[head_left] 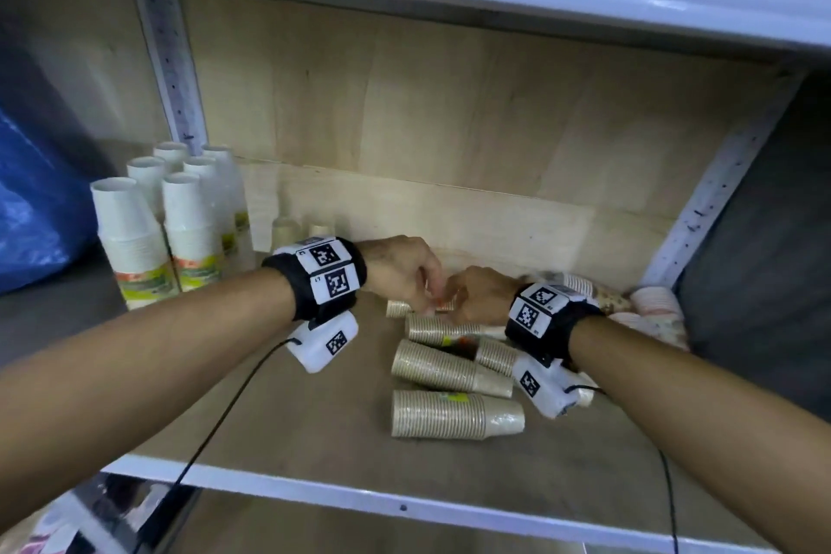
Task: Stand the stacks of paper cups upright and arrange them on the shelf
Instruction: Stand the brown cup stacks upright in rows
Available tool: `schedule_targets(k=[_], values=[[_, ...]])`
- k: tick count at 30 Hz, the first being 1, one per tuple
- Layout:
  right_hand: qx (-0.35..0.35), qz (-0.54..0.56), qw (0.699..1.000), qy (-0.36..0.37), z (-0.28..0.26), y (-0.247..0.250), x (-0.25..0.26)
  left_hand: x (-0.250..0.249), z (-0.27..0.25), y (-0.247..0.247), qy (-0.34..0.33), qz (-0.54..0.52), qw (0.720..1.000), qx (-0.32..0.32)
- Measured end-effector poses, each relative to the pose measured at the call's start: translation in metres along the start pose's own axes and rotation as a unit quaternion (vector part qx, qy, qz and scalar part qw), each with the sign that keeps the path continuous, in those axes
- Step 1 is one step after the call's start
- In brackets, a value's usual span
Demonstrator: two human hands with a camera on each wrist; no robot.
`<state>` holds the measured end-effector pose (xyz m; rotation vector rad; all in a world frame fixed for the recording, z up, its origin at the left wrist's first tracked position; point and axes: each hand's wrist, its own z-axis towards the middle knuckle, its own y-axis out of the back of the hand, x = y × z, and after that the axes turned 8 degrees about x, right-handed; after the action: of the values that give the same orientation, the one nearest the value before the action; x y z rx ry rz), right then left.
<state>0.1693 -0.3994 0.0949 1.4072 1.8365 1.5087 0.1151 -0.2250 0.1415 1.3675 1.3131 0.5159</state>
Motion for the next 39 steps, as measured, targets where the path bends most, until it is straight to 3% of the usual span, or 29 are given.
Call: schedule_targets(k=[10,18,30,39], values=[[0.02,0.021,0.999,-0.021,-0.038,-0.041,-0.03,-0.021,0.011,-0.083,-0.028,0.004,0.99,0.136],[0.039,-0.026,0.998,-0.052,-0.039,-0.061,-0.027,-0.022,0.015,-0.111,-0.009,0.079,0.985,0.156],[0.05,-0.047,0.996,-0.064,-0.04,-0.069,-0.023,-0.029,0.014,-0.115,-0.027,0.132,0.969,0.206],[0.08,-0.076,0.992,-0.063,-0.038,-0.033,-0.007,-0.001,0.007,-0.085,-0.012,0.129,0.967,0.221]])
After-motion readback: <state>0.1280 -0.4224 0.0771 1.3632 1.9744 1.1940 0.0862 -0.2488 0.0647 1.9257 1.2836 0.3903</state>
